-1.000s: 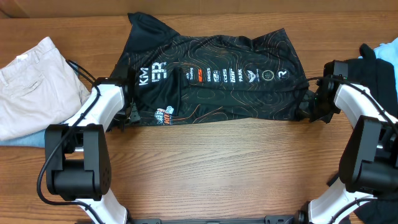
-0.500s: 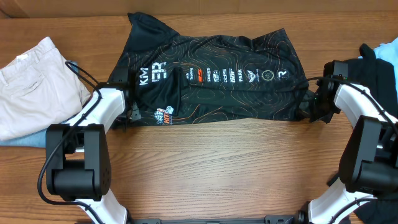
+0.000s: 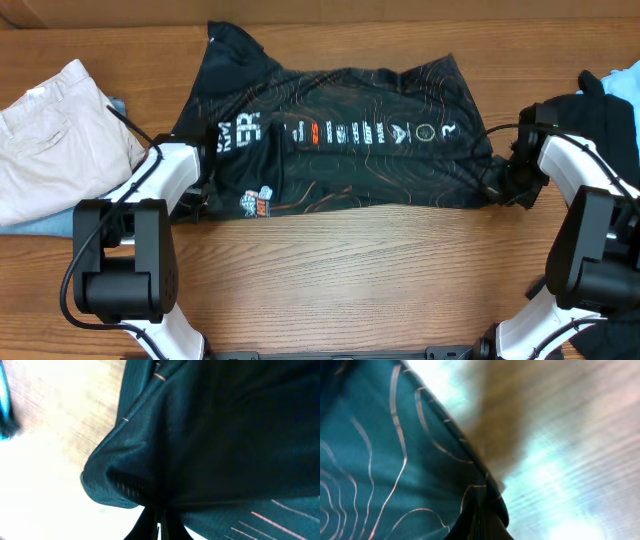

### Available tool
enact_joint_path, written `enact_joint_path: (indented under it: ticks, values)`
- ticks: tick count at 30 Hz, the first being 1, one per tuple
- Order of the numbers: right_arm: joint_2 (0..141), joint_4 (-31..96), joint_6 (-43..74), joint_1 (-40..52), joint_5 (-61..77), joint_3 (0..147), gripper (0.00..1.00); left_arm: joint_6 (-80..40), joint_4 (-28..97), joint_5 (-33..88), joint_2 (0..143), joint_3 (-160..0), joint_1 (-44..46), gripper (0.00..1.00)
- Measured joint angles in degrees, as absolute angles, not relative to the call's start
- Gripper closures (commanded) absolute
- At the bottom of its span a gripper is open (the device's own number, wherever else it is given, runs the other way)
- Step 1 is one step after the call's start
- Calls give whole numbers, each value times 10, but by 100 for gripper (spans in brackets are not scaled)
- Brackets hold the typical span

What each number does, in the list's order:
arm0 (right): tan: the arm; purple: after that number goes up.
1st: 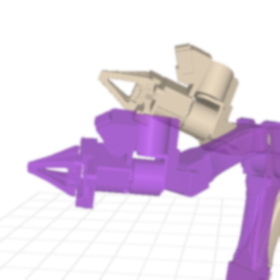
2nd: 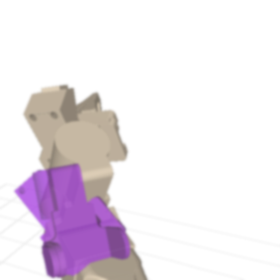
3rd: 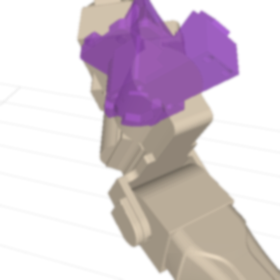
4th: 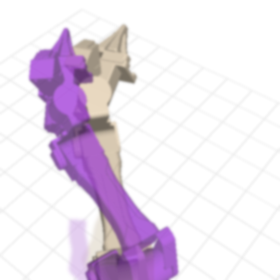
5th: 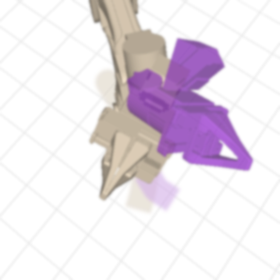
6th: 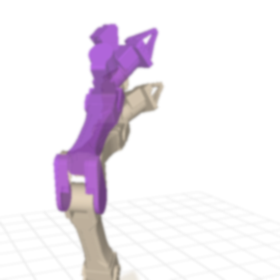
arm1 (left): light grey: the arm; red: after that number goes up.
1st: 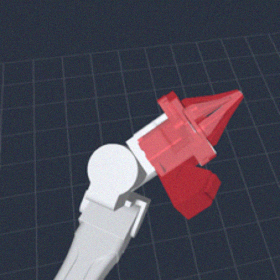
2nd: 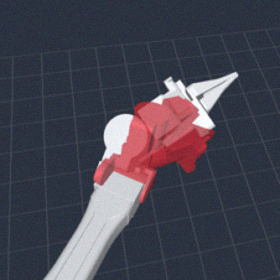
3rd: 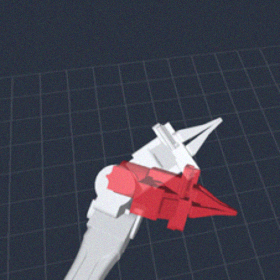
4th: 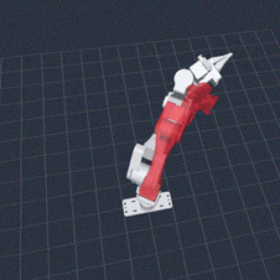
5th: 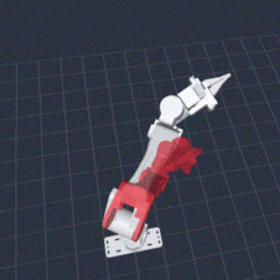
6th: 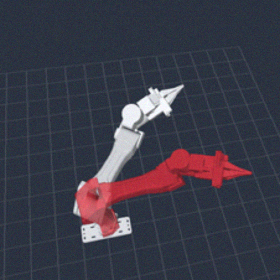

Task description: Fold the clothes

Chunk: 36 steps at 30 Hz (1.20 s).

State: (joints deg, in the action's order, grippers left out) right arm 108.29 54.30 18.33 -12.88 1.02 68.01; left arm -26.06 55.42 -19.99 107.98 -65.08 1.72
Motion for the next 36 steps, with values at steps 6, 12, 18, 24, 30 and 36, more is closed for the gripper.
enact_joint_path:
  ticks: [6, 12, 18, 24, 30, 36]
  values:
    - [1083, 599, 214, -152, 1, 680, 96, -279, 612, -200, 1080, -650, 14, 96]
    - [1083, 645, 223, -157, -3, 680, 96, -289, 654, -200, 1080, -649, 15, 96]
    - [1083, 679, 225, -157, -4, 679, 96, -297, 672, -200, 1080, -649, 14, 96]
    - [1083, 688, 225, -158, -4, 679, 96, -297, 678, -203, 1080, -649, 14, 96]
    - [1079, 685, 225, -157, -4, 679, 87, -298, 671, -204, 1054, -649, 14, 85]
    - [1042, 679, 227, -158, -6, 679, 43, -300, 662, -208, 976, -649, 14, 46]
